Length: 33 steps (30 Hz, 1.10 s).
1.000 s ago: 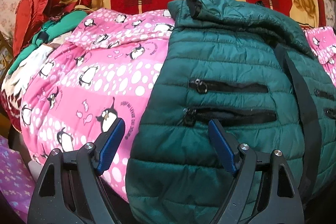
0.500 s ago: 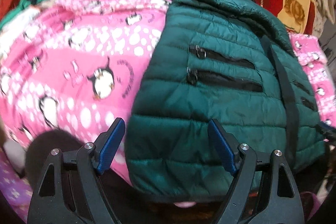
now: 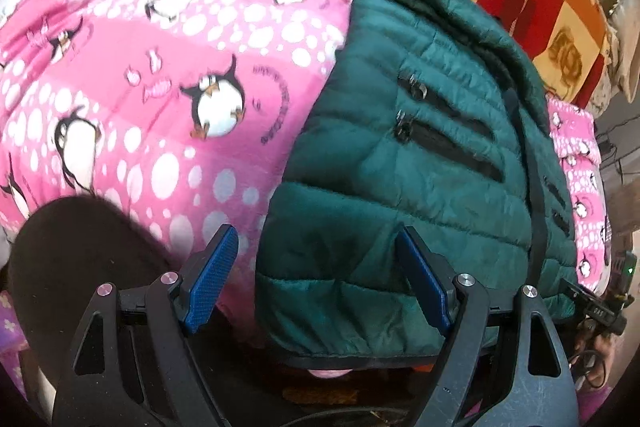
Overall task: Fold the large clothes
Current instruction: 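Grasp the jacket hem with both tools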
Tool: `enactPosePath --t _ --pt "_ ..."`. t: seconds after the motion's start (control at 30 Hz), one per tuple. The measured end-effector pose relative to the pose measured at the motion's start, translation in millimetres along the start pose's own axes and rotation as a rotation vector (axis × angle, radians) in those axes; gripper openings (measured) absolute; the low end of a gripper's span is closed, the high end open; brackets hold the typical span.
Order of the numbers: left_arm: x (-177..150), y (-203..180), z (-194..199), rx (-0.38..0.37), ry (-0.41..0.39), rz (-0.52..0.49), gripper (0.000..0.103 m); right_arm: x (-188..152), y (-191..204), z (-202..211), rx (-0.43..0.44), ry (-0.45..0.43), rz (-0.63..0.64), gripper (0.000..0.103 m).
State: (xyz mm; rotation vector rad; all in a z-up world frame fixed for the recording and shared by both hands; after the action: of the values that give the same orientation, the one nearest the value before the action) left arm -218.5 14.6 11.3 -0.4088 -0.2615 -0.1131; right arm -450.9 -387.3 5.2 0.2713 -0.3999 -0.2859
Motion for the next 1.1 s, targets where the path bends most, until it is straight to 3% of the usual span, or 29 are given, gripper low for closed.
enactPosePath --t 0.17,0.57,0.6,0.67,0.8,0.9,1.1 --pt "-9 -3 -12 -0.026 0.059 0.0 0.094 -1 3 0 0.019 0.009 0.033 0.087" --pt "-17 -6 -14 -0.025 0.036 -0.002 0.093 -4 8 -1 0.034 -0.015 0.072 0.084" --pt "-18 -7 -13 -0.023 0.03 -0.008 0.084 -4 11 0 0.026 -0.017 0.092 0.08" --pt "-21 -13 -10 -0.014 0.015 -0.036 0.068 -3 13 2 0.007 -0.022 0.127 0.062" --pt "-27 -28 -1 0.022 -0.039 -0.117 0.035 -1 12 9 0.009 -0.053 0.131 0.046" --pt "-29 -36 5 0.043 -0.079 -0.163 0.023 1 12 13 0.019 -0.071 0.125 0.042" --pt "-22 -44 24 0.015 -0.118 -0.176 0.017 5 14 30 0.037 -0.132 0.137 0.036"
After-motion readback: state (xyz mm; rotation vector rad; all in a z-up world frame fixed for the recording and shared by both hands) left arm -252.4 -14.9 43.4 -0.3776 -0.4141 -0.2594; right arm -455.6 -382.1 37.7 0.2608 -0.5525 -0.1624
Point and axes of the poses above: each gripper's, at about its wrist camera, not at the fingertips, and z roughly against the way its jaws point, y to its left, x to its top, the point moved 2 cm from there along -z, roughly the way its jaws point, and after that the axes turned 9 degrees about z, right-handed, at the moved point
